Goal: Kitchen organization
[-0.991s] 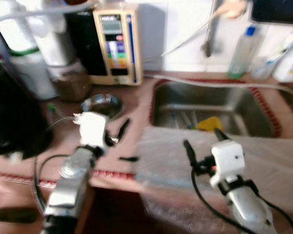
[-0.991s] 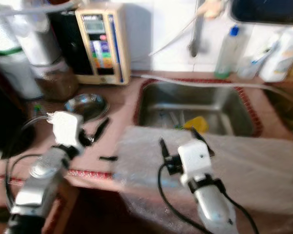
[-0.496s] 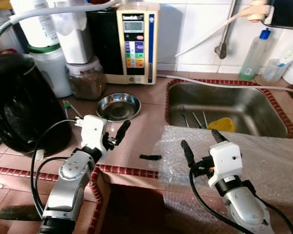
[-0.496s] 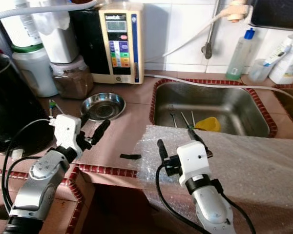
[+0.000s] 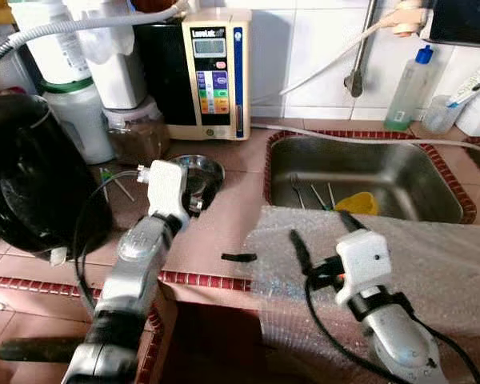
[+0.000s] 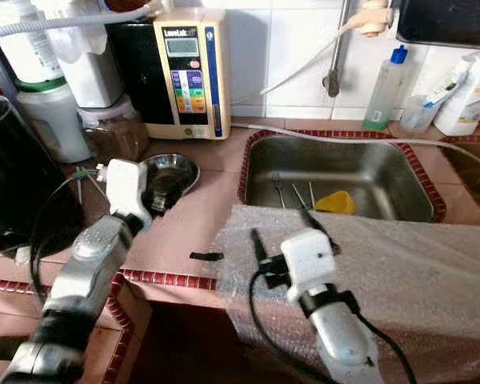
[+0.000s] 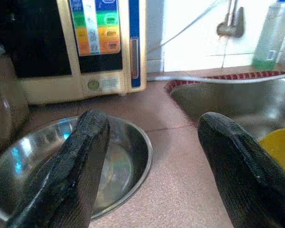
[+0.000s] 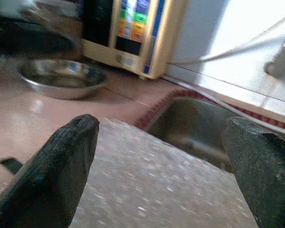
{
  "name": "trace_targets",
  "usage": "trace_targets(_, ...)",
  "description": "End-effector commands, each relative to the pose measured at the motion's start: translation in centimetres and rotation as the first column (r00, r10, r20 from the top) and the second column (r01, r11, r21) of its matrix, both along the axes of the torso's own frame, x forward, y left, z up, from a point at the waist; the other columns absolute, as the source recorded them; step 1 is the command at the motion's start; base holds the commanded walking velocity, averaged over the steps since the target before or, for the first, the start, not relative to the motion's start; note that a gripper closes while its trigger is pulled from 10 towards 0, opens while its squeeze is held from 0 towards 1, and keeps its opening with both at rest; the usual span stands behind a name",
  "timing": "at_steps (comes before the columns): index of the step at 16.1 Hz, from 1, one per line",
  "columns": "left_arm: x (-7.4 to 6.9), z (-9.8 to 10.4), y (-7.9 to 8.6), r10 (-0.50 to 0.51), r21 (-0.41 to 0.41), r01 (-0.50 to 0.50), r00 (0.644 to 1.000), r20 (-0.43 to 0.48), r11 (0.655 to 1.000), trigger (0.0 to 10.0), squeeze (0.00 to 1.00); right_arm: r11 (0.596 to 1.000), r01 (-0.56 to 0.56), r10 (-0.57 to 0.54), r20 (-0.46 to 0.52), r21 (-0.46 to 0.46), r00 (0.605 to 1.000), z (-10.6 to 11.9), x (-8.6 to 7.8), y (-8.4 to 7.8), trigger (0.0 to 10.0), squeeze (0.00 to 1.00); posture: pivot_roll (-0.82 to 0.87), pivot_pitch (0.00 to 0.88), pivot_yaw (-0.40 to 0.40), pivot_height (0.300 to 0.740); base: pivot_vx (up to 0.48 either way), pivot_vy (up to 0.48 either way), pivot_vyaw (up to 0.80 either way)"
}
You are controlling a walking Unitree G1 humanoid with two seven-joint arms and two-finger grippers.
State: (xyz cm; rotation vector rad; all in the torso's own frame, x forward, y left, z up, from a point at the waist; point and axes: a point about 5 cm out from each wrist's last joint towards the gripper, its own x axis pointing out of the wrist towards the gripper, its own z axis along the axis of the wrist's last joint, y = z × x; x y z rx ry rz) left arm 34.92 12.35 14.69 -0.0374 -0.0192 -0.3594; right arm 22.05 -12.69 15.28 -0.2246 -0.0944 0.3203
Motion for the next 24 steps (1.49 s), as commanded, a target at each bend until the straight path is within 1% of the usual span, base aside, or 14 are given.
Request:
trace_targets(1, 0.5, -1.2, 0.4, 0.047, -0.012, -0.048, 0.997, -0.065, 0.999, 10.0, 0.0, 1.0, -0.03, 0.03, 0.004, 0.008, 1.0, 0.5, -0.4, 0.5, 10.0, 0.0, -0.04, 0.0, 0.075, 0.74, 0.0, 0.0, 0.0)
trace_targets(2, 1.2, -1.8, 0.5, 0.104, -0.025, -0.108, 0.988, -0.11, 0.994, 10.0, 0.0, 1.0, -0.022, 0.022, 0.003, 0.009, 1.0, 0.7, -0.8, 0.4, 10.0, 0.0, -0.07, 0.0, 0.082, 0.74, 0.0, 0.0, 0.0)
trace_targets(4, 2.0, -2.2, 0.6, 0.184, -0.036, -0.191, 0.972, -0.149, 0.981, 10.0, 0.0, 1.0, -0.002, 0.002, -0.003, 0.006, 1.0, 0.8, -1.2, 0.3, 10.0, 0.0, -0.1, 0.0, 0.09, 0.74, 0.0, 0.0, 0.0)
trace_targets(5, 2.5, -2.1, 0.7, 0.215, -0.064, -0.227, 0.964, -0.159, 0.972, 10.0, 1.0, 1.0, 0.01, -0.01, -0.006, 0.004, 1.0, 0.9, -1.6, 0.2, 10.0, 0.0, -0.13, 0.0, 0.103, 0.74, 0.0, 0.0, 0.0)
trace_targets(7, 3.4, -1.8, 0.8, 0.277, -0.082, -0.296, 0.943, -0.183, 0.952, 10.0, 1.0, 0.999, 0.04, -0.04, -0.016, 0.001, 0.999, 1.0, -2.2, 0.0, 10.0, 0.0, -0.15, 0.0, 0.12, 0.74, 0.0, 0.0, 0.0)
trace_targets(11, 4.2, -1.5, 1.0, 0.381, -0.1, -0.414, 0.891, -0.246, 0.905, 10.0, 1.0, 0.999, 0.05, -0.05, -0.015, -0.001, 0.999, 1.1, -2.4, 0.4, 10.0, 0.0, -0.16, 0.0, 0.133, 0.74, 0.0, 0.0, 0.0)
trace_targets(12, 4.3, -1.5, 1.7, 0.445, -0.089, -0.482, 0.854, -0.269, 0.871, 10.0, 0.19, 0.999, 0.051, -0.051, -0.014, -0.003, 0.999, 1.2, -2.4, 0.5, 10.0, 0.0, -0.16, 0.0, 0.133, 0.74, 0.0, 0.0, 0.0)
trace_targets(13, 4.3, -1.7, 2.1, 0.474, -0.085, -0.517, 0.829, -0.298, 0.852, 10.0, 0.0, 0.999, 0.051, -0.051, -0.014, -0.003, 0.999, 1.2, -2.4, 0.6, 10.0, 0.0, -0.16, 0.0, 0.133, 0.74, 0.0, 0.0, 0.0)
trace_targets(15, 4.1, -2.3, 2.9, 0.533, -0.032, -0.573, 0.779, -0.33, 0.819, 10.0, 0.0, 1.0, 0.02, -0.019, -0.019, 0.018, 1.0, 1.4, -2.6, 1.0, 10.0, 0.0, -0.17, 0.0, 0.142, 0.74, 0.0, 0.0, 0.0)
trace_targets(17, 3.9, -2.6, 3.3, 0.545, -0.029, -0.589, 0.764, -0.344, 0.808, 10.0, 0.0, 0.999, -0.009, 0.01, -0.022, 0.033, 1.0, 1.5, -2.8, 1.3, 10.0, 0.0, -0.17, 0.0, 0.144, 0.74, 0.0, 0.0, 0.0)
trace_targets(19, 3.7, -3.1, 3.8, 0.574, 0.006, -0.613, 0.736, -0.36, 0.79, 10.0, 0.0, 0.999, -0.023, 0.024, -0.022, 0.04, 0.999, 1.7, -2.8, 1.5, 10.0, 0.0, -0.17, 0.0, 0.142, 0.74, 0.0, 0.0, 0.0)
trace_targets(21, 3.2, -4.3, 3.8, 0.555, 0.057, -0.587, 0.725, -0.407, 0.808, 10.0, 0.0, 0.999, -0.022, 0.023, -0.021, 0.035, 1.0, 1.7, -2.7, 1.5, 10.0, 0.0, -0.16, 0.0, 0.14, 0.74, 0.0, 0.0, 0.0)
trace_targets(23, 2.8, -5.2, 3.6, 0.546, 0.06, -0.589, 0.7, -0.46, 0.806, 10.0, 0.0, 0.999, -0.021, 0.021, -0.022, 0.026, 1.0, 1.6, -2.6, 1.4, 10.0, 0.0, -0.16, 0.0, 0.14, 0.74, 0.0, 0.0, 0.0)
trace_targets(24, 2.6, -5.6, 3.5, 0.54, 0.075, -0.578, 0.699, -0.47, 0.813, 9.1, 0.0, 0.999, -0.021, 0.022, -0.022, 0.026, 1.0, 1.7, -2.6, 1.4, 10.0, 0.0, -0.16, 0.0, 0.139, 0.74, 0.0, 0.0, 0.0)
